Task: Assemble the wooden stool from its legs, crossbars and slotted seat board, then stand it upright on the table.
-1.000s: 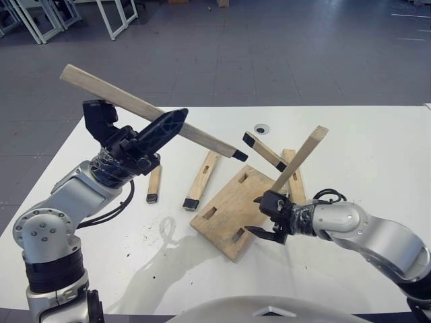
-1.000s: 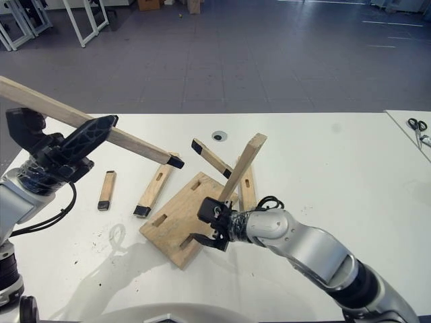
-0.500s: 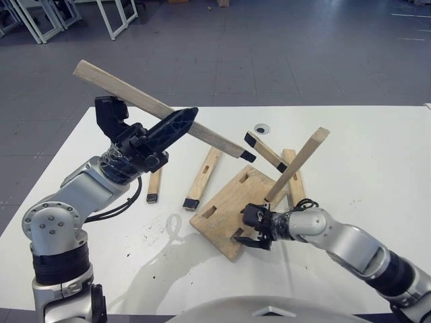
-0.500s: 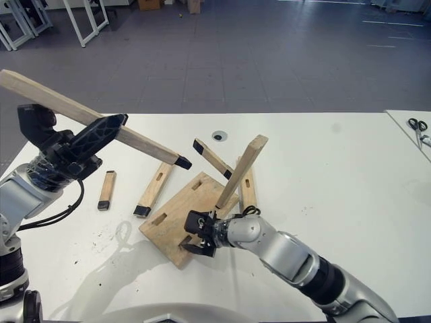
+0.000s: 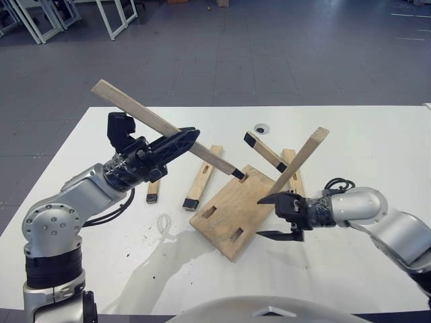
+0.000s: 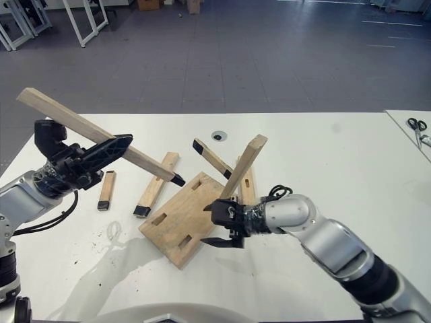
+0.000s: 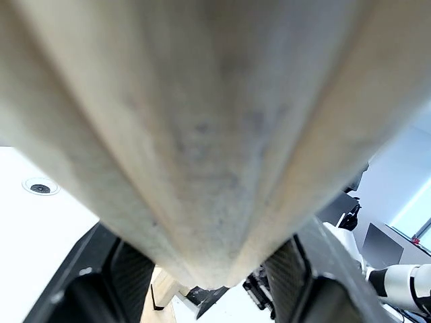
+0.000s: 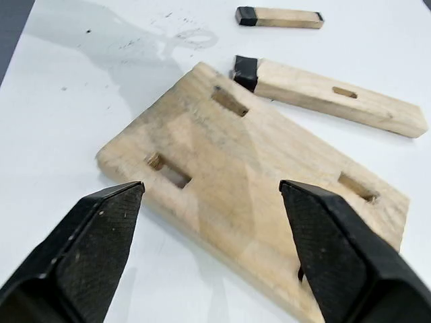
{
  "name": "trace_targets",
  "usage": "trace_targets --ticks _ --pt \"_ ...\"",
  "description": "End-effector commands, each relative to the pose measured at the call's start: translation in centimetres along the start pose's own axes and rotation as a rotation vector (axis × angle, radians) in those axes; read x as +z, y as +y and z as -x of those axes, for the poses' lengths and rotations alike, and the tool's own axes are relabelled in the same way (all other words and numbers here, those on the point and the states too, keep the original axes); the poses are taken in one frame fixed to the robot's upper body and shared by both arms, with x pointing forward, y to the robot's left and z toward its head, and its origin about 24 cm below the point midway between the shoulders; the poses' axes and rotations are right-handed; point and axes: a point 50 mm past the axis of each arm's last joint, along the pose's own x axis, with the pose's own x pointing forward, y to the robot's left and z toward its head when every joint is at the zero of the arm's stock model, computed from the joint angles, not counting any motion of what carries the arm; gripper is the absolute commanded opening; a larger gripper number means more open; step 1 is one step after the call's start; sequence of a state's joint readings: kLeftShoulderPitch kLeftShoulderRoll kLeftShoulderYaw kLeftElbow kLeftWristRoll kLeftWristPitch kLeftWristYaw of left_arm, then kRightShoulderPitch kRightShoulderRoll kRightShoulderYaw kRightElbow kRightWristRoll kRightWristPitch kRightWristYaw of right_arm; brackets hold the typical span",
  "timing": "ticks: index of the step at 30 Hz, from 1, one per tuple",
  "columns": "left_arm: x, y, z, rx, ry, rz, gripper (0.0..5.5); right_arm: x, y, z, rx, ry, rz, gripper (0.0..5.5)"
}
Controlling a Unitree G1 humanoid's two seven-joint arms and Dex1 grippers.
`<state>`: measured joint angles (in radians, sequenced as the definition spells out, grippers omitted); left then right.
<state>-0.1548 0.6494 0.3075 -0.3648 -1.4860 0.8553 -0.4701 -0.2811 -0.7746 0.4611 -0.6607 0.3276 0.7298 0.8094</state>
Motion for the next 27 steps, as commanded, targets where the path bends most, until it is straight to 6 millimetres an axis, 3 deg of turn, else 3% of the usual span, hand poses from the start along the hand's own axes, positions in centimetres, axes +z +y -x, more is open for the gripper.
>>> trace_targets --ticks 1,7,14,21,27 --pt "0.3 -0.2 -0.5 -0.017 -0.001 -0.011 2.04 -0.6 -0.7 -2.3 -0.067 0.009 0.001 3.71" --pt "0.3 -0.3 -1.1 -0.037 0.001 -0.012 2.04 -2.1 -0.1 -5.0 -0.052 0.053 -0.025 3.71" --pt "0.1 -0.4 -1.2 -0.030 -0.006 -0.014 2.04 -2.6 1.0 -4.5 0.046 0.109 -0.005 3.71" --pt "0.4 -0.7 -1.3 -0.040 -0.039 -0.021 2.04 -3.2 0.4 -4.3 -0.034 0.195 -0.012 3.71" --pt "0.1 -0.7 -1.3 -0.024 -0.036 -0.021 2.04 -3.5 0.9 -4.4 0.016 0.240 -0.013 3.71"
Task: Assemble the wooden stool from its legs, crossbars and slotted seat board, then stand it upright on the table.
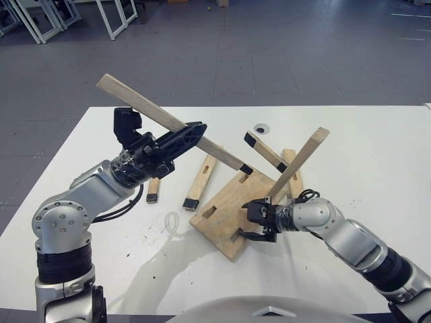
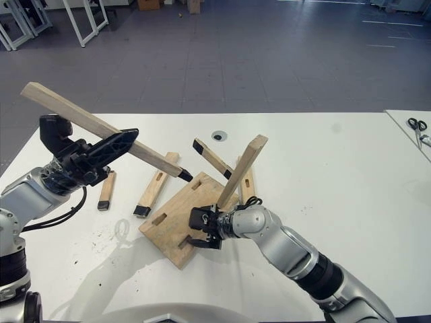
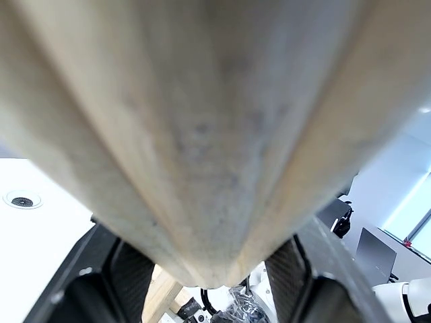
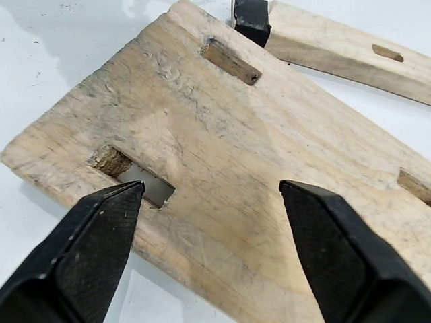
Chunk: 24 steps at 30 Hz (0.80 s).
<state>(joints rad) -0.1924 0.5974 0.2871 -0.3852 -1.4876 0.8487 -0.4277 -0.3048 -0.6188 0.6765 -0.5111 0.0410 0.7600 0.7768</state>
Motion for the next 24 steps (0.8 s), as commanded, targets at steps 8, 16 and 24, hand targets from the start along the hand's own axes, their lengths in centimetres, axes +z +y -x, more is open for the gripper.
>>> trace_targets --ticks 8,16,24 --pt "0.1 0.2 0.2 0.022 0.013 -0.025 2.04 -3.9 0.3 3.0 0.162 0.188 0.097 3.71" --pt "-1.8 0.9 1.0 0.063 0.221 -0.094 2.04 -5.2 -4.6 8.0 0.154 0.190 0.344 3.71" --pt "-7.2 3.5 0.2 0.074 0.405 -0.308 2.04 -5.5 -4.2 7.7 0.141 0.137 0.350 3.71"
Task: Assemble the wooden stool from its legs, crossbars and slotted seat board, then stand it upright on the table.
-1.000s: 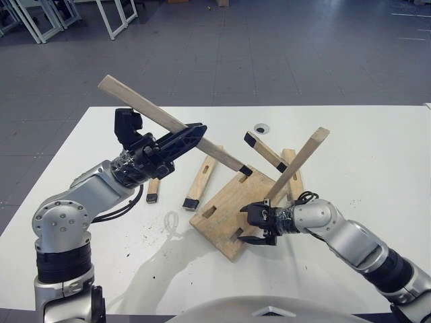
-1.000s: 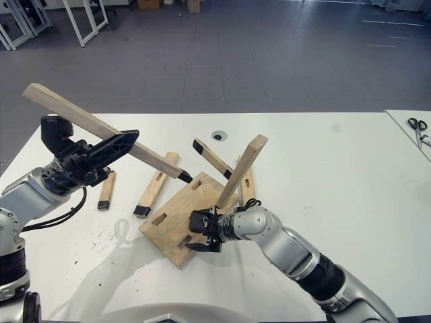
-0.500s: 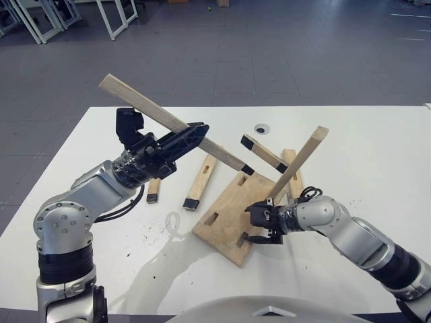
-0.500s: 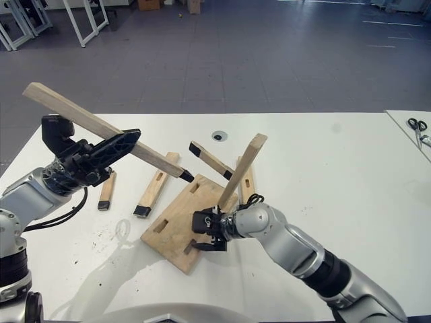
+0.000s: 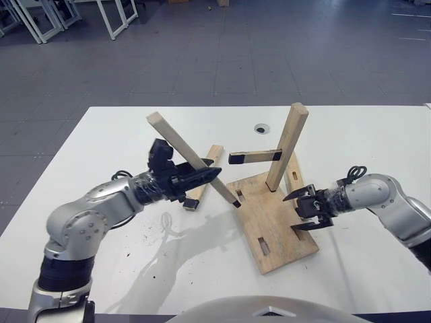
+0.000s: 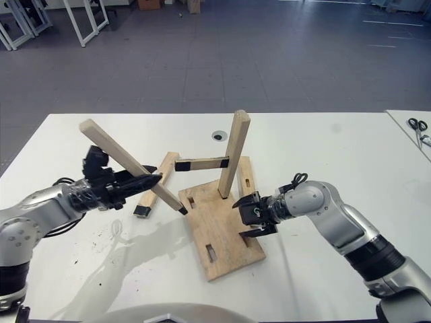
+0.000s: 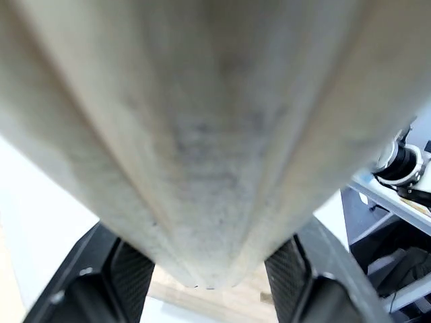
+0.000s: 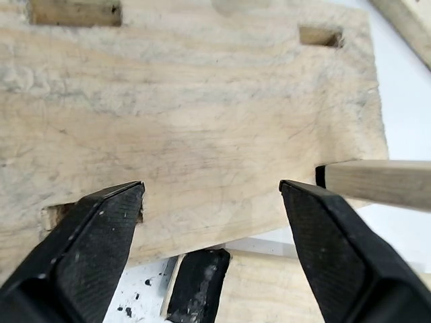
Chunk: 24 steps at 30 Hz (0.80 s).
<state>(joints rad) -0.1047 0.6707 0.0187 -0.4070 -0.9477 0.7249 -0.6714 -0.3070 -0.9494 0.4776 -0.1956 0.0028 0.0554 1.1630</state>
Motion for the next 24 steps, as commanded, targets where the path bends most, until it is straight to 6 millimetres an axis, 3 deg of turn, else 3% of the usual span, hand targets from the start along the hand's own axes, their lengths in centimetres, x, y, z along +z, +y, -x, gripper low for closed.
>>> trace_targets --ticks 1,7,14,24 --pt "-1.8 1.5 -0.8 0.023 0.022 -0.089 2.04 -0.4 0.2 0.3 0.000 0.014 0.016 3.71" --pt "-1.5 2.6 -1.2 -0.069 0.001 -0.193 2.04 -0.8 0.1 0.6 0.008 0.028 0.020 3.71" --pt "0.9 2.4 -1.2 -0.200 0.013 -0.277 2.04 -1.0 0.5 0.2 0.013 0.030 0.011 3.71" --pt "-2.3 3.7 -2.9 -0.152 0.021 -0.229 2.04 -0.8 0.3 0.0 0.020 0.021 0.024 3.71"
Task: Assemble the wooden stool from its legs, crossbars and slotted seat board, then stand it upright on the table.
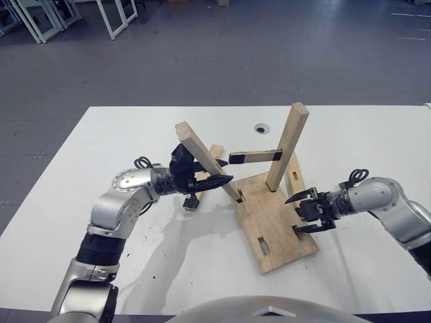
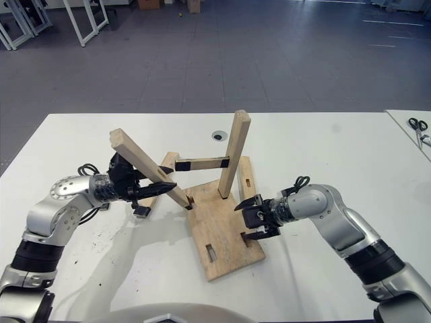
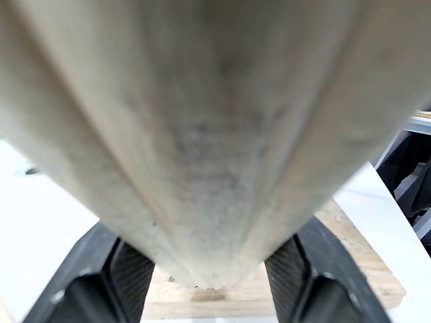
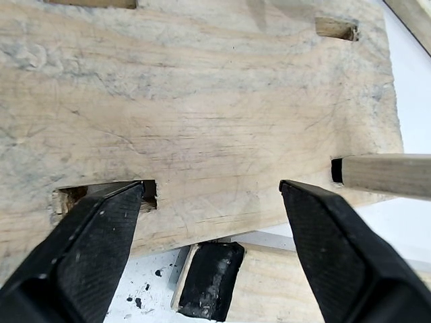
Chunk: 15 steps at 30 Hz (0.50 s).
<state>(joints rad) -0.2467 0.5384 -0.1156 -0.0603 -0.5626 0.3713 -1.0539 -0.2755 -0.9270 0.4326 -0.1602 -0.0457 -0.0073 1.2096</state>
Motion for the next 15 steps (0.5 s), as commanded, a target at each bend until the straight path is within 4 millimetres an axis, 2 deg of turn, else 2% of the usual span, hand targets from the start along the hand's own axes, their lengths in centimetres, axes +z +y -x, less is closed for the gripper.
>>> trace_targets --ticks 1,6,11,15 --pt "-1.1 0.5 -0.2 0.021 0.019 -0.001 2.04 -0.1 -0.1 -0.2 0.004 0.006 0.004 3.71" --pt "-2.5 0.8 -0.2 0.023 0.046 0.011 2.04 0.0 -0.4 -0.2 0.003 0.005 0.012 3.71" --pt "-2.9 1.3 -0.1 0.004 0.120 -0.023 2.04 0.0 -0.4 -0.2 0.005 0.004 0.015 3.71" --pt "-3.5 2.4 0.2 0.065 0.207 0.078 2.04 0.2 -0.6 -0.3 -0.006 -0.002 0.012 3.71"
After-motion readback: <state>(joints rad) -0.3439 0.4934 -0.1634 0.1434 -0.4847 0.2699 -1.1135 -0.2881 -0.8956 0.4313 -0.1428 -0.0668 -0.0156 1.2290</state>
